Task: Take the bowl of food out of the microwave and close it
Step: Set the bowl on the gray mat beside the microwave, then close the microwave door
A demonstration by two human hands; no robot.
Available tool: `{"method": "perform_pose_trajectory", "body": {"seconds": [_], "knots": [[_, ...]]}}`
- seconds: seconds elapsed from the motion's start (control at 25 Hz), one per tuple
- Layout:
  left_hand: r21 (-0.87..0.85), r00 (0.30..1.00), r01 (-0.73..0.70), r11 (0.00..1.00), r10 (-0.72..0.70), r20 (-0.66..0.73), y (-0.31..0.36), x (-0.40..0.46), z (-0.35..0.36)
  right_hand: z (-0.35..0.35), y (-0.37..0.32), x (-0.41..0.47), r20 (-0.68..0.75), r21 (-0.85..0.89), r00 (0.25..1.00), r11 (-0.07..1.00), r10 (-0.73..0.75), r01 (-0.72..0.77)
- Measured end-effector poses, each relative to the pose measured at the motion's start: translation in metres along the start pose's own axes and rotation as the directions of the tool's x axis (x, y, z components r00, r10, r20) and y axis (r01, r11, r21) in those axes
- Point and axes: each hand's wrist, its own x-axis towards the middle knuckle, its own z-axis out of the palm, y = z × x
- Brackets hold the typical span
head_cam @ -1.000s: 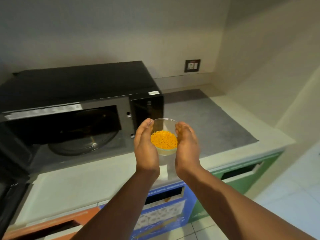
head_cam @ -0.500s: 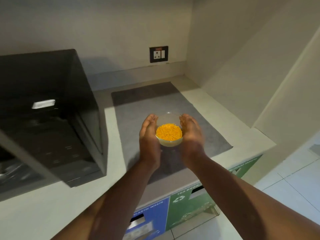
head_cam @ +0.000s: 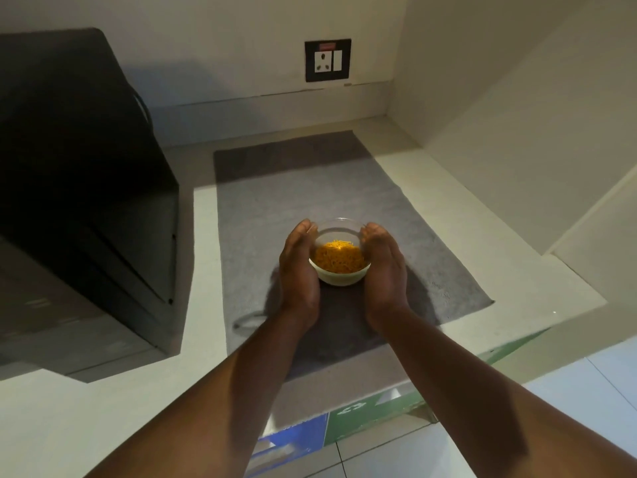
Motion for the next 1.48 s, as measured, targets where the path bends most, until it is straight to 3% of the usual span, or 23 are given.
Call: {"method": "perform_pose_trajectory", "body": {"seconds": [0.12, 0.2, 0.32, 0.48, 0.6, 0.72, 0.8, 1.04, 1.24, 1.4, 1.48], "knots": [[0.089, 1.0, 0.011, 0.996, -0.012, 0.007, 0.002, -0.001, -0.005, 0.0, 0.001, -0.002, -0.011, -0.067, 0.999, 0.997, -0.034, 0.034], [0.209, 1.0, -0.019, 0.978, 0.015, 0.02, 0.007, -0.004, -0.013, 0.0, -0.004, -0.009, -0.029, -0.189, 0.99, 0.974, -0.136, 0.128], [0.363, 0.988, -0.145, 0.92, 0.117, 0.098, 0.032, -0.022, -0.03, 0.007, -0.021, -0.029, -0.015, -0.343, 0.948, 0.892, -0.318, 0.294], [0.476, 0.945, -0.317, 0.82, 0.233, 0.228, 0.09, -0.063, -0.061, 0.028, -0.051, -0.074, 0.083, -0.338, 0.93, 0.868, -0.358, 0.365], [0.655, 0.841, -0.54, 0.529, 0.362, 0.402, 0.144, -0.097, -0.1, 0.054, -0.082, -0.123, 0.171, -0.273, 0.921, 0.882, -0.349, 0.385], [0.741, 0.731, -0.643, 0.196, 0.447, 0.515, 0.203, -0.125, -0.153, 0.089, -0.111, -0.165, 0.261, -0.277, 0.861, 0.82, -0.437, 0.5], [0.793, 0.706, -0.606, 0.059, 0.5, 0.502, 0.247, -0.141, -0.212, 0.124, -0.13, -0.201, 0.332, -0.302, 0.807, 0.756, -0.487, 0.581], [0.932, 0.765, -0.34, -0.123, 0.541, 0.35, 0.33, -0.165, -0.385, 0.198, -0.144, -0.259, 0.439, -0.437, 0.77, 0.638, -0.463, 0.634], [0.988, 0.843, -0.077, -0.134, 0.52, 0.136, 0.363, -0.185, -0.498, 0.224, -0.124, -0.262, 0.368, -0.652, 0.787, 0.467, -0.495, 0.598], [0.987, 0.876, 0.132, -0.095, 0.477, -0.071, 0.365, -0.204, -0.561, 0.233, -0.123, -0.272, 0.333, -0.711, 0.788, 0.41, -0.519, 0.571], [0.985, 0.883, 0.173, -0.027, 0.447, -0.143, 0.358, -0.212, -0.577, 0.234, -0.122, -0.275, 0.333, -0.73, 0.779, 0.378, -0.532, 0.57]]}}
